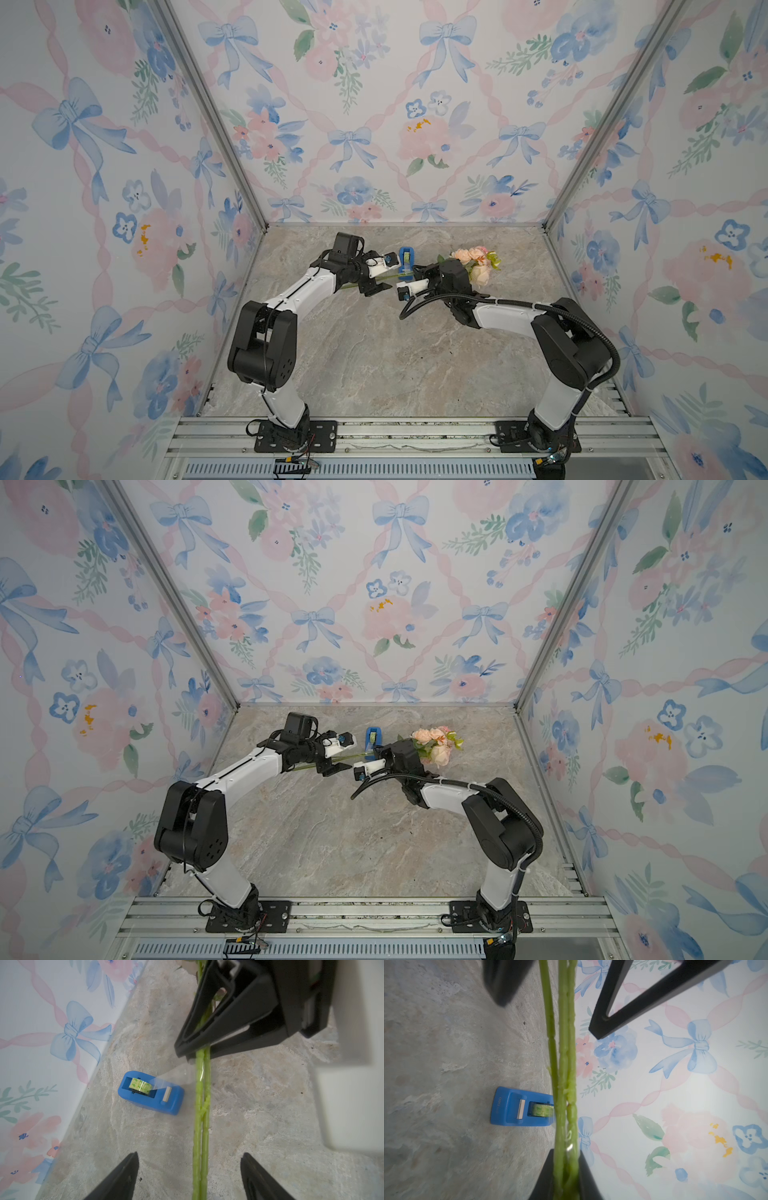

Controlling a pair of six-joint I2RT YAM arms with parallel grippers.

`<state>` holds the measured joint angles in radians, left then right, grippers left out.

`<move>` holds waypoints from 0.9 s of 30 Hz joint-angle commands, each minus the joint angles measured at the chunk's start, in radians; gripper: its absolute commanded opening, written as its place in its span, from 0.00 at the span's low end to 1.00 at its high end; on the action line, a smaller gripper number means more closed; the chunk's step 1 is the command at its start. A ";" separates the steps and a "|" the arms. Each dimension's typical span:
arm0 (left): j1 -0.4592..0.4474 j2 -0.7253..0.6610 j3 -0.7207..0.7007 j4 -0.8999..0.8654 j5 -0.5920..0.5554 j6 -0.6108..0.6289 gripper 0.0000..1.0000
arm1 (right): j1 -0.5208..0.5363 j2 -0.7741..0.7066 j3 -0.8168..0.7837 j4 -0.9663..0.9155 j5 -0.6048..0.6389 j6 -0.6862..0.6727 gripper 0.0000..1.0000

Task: Wrap bouquets with tape
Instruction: Wrap the tape around the bouquet.

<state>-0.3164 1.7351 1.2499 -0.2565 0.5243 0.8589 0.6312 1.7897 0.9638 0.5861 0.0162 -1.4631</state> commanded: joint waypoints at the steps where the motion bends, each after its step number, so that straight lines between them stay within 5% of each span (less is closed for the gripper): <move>1: -0.003 0.049 0.051 -0.066 -0.022 -0.012 0.72 | 0.024 -0.042 -0.027 0.115 -0.016 -0.023 0.00; 11: -0.014 0.110 0.061 -0.115 -0.037 0.010 0.38 | 0.036 -0.039 -0.064 0.174 -0.020 -0.004 0.00; 15: -0.015 0.114 0.072 -0.116 -0.042 0.015 0.00 | 0.044 -0.056 -0.047 0.107 -0.022 0.040 0.00; 18: -0.010 0.103 0.077 -0.115 -0.030 0.031 0.00 | 0.045 -0.080 -0.032 0.028 -0.002 0.086 0.00; 21: -0.005 0.104 0.097 -0.114 -0.050 0.049 0.00 | 0.044 -0.118 -0.040 -0.008 0.035 0.141 0.39; 27: -0.022 0.078 0.082 -0.112 -0.064 0.140 0.00 | 0.041 -0.255 -0.119 -0.046 0.067 0.207 0.54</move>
<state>-0.3298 1.8320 1.3289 -0.3641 0.4477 0.9234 0.6697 1.6012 0.8814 0.5640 0.0608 -1.3277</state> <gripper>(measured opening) 0.075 0.531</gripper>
